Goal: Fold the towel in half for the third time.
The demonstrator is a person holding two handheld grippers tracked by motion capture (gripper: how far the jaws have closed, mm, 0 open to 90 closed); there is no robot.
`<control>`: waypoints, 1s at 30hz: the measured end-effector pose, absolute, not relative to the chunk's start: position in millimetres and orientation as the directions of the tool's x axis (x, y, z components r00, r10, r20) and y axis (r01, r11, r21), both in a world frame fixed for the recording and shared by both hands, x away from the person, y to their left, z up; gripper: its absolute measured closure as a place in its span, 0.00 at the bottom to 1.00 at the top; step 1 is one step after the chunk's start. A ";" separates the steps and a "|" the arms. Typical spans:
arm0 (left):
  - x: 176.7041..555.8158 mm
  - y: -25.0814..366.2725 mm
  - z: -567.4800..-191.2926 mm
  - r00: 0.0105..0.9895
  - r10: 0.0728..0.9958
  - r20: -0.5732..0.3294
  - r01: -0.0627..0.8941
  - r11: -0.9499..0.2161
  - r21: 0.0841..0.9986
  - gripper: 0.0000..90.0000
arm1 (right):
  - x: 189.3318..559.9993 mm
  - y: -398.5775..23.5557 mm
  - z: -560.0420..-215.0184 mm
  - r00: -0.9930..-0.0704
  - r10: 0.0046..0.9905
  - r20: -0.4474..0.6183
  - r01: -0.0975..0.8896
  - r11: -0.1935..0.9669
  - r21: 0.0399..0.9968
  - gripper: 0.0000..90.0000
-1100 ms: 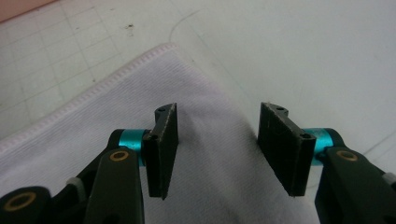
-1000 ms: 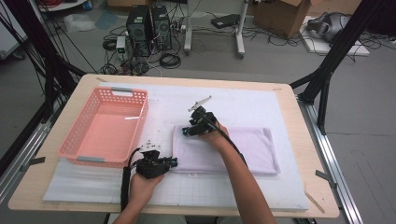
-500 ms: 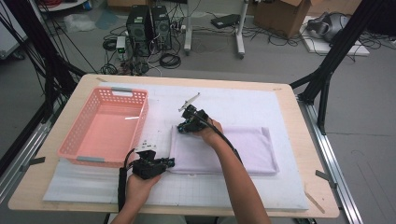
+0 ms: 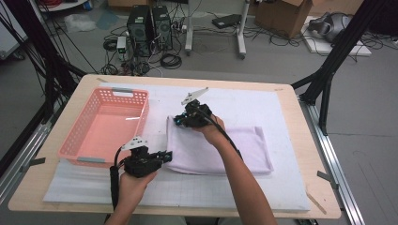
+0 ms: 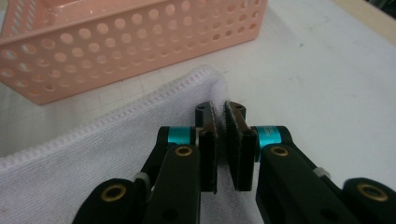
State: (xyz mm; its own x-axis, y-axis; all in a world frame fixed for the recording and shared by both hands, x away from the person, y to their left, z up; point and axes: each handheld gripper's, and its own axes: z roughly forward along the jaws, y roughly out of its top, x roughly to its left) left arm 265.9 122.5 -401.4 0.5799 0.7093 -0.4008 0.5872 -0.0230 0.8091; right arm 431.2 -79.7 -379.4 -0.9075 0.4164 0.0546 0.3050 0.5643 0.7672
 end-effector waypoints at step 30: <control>302.4 -0.7 -387.3 0.719 0.615 -0.323 0.542 -0.206 0.815 0.92 | 426.2 -189.3 -374.2 -0.828 0.561 0.018 0.348 0.489 0.800 0.93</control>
State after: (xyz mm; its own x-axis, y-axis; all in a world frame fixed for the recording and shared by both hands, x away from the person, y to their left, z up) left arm 302.4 -0.7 -387.3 0.7192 0.6149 -0.3235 0.5424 -0.2059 0.8145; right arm 426.2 -189.3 -374.2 -0.8276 0.5610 0.0175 0.3484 0.4890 0.7997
